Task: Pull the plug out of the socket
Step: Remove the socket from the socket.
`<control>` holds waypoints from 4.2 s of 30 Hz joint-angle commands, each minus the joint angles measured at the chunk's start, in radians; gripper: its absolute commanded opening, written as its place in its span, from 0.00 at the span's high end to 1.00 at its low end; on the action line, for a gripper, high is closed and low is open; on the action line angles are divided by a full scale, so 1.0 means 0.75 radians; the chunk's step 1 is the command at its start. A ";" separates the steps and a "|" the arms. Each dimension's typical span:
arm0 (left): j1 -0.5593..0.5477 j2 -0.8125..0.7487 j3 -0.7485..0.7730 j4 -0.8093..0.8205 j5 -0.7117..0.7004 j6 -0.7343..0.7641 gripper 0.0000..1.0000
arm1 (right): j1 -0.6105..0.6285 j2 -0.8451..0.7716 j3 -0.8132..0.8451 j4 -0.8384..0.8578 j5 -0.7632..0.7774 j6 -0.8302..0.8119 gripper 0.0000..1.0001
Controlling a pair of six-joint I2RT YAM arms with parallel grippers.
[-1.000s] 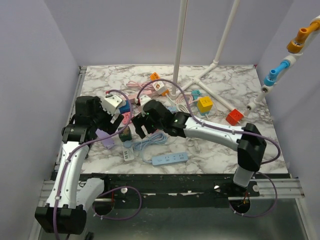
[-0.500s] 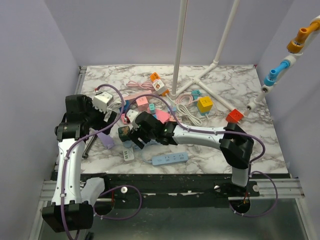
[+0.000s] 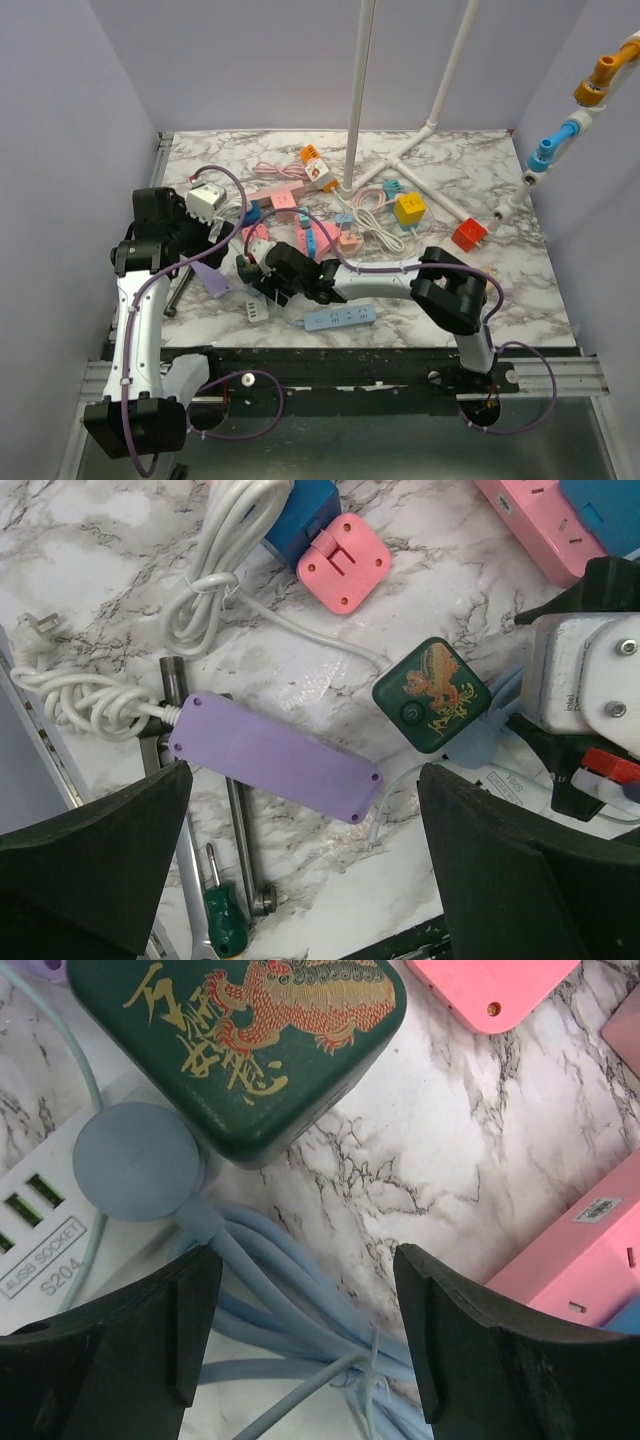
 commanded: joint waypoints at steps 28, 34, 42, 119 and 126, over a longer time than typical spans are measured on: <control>0.009 -0.052 -0.065 0.019 0.063 -0.006 0.02 | 0.129 -0.167 -0.222 0.438 0.343 0.179 0.99; 0.010 -0.194 -0.112 0.001 0.246 0.245 0.01 | 0.123 -0.212 -0.182 0.436 0.342 0.188 0.99; 0.078 -0.355 -0.070 -0.267 0.627 0.954 0.01 | 0.074 -0.210 -0.160 0.406 0.299 0.235 0.99; -0.132 -0.172 -0.561 -0.040 0.622 2.001 0.77 | -0.060 -0.274 -0.135 0.440 -0.053 0.478 0.99; -0.132 -0.192 -0.535 -0.157 0.609 2.093 1.00 | -0.061 -0.267 -0.129 0.455 0.056 0.452 0.99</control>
